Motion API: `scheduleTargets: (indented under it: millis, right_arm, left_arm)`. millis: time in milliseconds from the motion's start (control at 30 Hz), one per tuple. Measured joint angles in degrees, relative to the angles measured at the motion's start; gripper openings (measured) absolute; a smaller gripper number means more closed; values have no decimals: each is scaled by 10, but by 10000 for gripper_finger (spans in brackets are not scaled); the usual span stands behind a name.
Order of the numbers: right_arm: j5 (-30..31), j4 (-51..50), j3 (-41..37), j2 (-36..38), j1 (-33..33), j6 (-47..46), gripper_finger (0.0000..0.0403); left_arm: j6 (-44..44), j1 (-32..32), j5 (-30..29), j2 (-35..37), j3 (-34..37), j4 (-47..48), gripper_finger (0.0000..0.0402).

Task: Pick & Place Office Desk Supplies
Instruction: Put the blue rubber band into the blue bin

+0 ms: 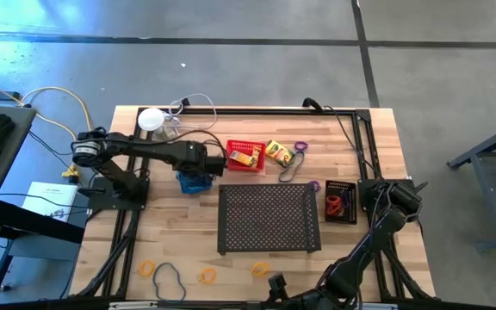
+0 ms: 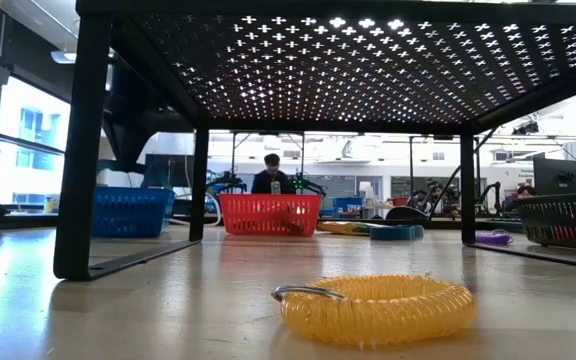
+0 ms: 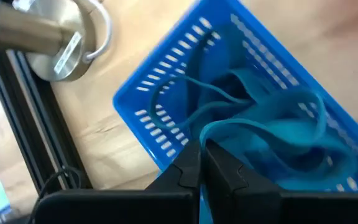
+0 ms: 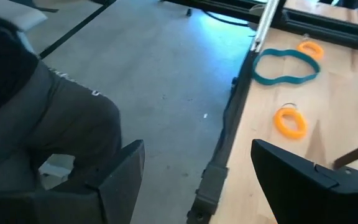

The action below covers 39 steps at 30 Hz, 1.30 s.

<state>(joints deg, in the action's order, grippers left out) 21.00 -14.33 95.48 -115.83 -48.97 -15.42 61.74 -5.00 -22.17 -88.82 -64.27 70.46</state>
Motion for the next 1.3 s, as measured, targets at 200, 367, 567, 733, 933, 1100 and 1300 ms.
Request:
scheduleTargets:
  millis: [200, 367, 567, 733, 933, 1100, 1300]
  right_arm:
    - [-19, 0, 0, 0, 0, -9, 284]
    - [-19, 0, 0, 0, 0, -15, 284]
    - [-19, 0, 0, 0, 0, -37, 284]
    - [-21, 0, 0, 0, 0, -43, 284]
    - [-21, 0, 0, 0, 0, -46, 284]
    - [-21, 0, 0, 0, 0, -58, 284]
    - [-21, 0, 0, 0, 0, -58, 284]
  left_arm:
    - [22, -36, 13, 0, 0, -3, 1]
    - [34, -27, -5, 0, 0, -17, 1]
    - [78, -16, -69, 0, 0, -19, 1]
    - [82, -16, -69, 0, 1, -13, 1]
    - [53, -16, -70, 0, 1, -9, 1]
    - [44, -16, -69, 0, 1, 3, 1]
    - [65, -17, -70, 0, 2, 0, 1]
